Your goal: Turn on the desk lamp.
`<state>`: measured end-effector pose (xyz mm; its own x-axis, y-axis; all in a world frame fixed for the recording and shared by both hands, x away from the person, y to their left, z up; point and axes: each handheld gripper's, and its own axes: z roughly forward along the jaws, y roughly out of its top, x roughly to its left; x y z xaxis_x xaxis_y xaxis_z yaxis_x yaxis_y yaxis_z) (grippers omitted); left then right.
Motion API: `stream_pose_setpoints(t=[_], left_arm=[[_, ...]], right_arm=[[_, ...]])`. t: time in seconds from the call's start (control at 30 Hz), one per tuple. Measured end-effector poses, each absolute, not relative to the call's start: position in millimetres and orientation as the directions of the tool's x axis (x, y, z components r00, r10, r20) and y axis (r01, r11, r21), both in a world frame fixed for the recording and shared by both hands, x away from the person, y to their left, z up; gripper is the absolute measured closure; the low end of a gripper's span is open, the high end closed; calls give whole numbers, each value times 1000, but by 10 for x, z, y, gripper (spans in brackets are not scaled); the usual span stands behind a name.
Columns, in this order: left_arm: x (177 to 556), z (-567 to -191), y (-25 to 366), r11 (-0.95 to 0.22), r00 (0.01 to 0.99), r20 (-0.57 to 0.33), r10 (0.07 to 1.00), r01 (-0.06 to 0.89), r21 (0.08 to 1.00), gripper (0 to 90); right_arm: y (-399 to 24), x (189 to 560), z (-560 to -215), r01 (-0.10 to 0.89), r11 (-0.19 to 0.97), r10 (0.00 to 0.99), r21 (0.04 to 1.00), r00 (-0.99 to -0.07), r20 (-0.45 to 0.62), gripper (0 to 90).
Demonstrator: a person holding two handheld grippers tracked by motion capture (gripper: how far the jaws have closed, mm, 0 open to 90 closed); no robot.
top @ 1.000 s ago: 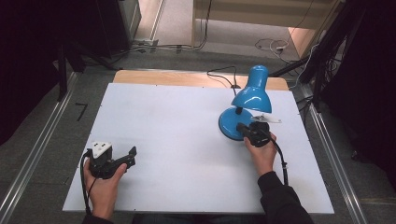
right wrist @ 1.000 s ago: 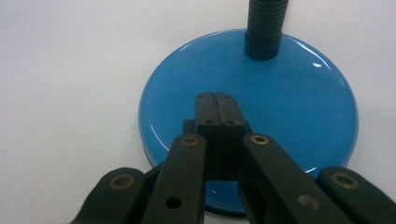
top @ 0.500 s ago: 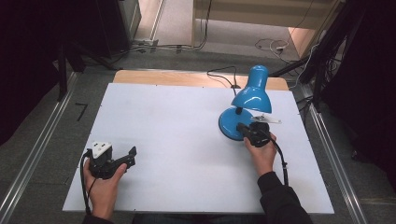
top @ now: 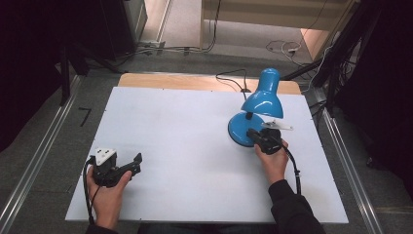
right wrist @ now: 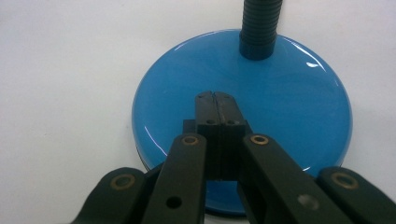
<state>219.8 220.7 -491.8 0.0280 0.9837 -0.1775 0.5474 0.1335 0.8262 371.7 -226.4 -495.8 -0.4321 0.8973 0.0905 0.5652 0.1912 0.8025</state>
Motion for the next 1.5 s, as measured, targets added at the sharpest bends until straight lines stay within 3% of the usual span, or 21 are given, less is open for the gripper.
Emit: stream_pose_setpoints(t=[0.63, 1.17, 1.5], left_arm=[[2200, -4921, 2203, 132, 31, -178, 984, 551, 824, 137], [2204, -4926, 2210, 140, 29, -187, 982, 552, 822, 138], [2200, -4922, 2215, 145, 27, -191, 981, 549, 823, 138]], right_arm=[[-2242, 3657, -4988, 551, 200, 892, 810, -445, 82, 881], [-2284, 3683, -4974, 581, 167, 887, 797, -442, 136, 875], [-2327, 3664, -4925, 579, 160, 887, 799, -439, 140, 665]])
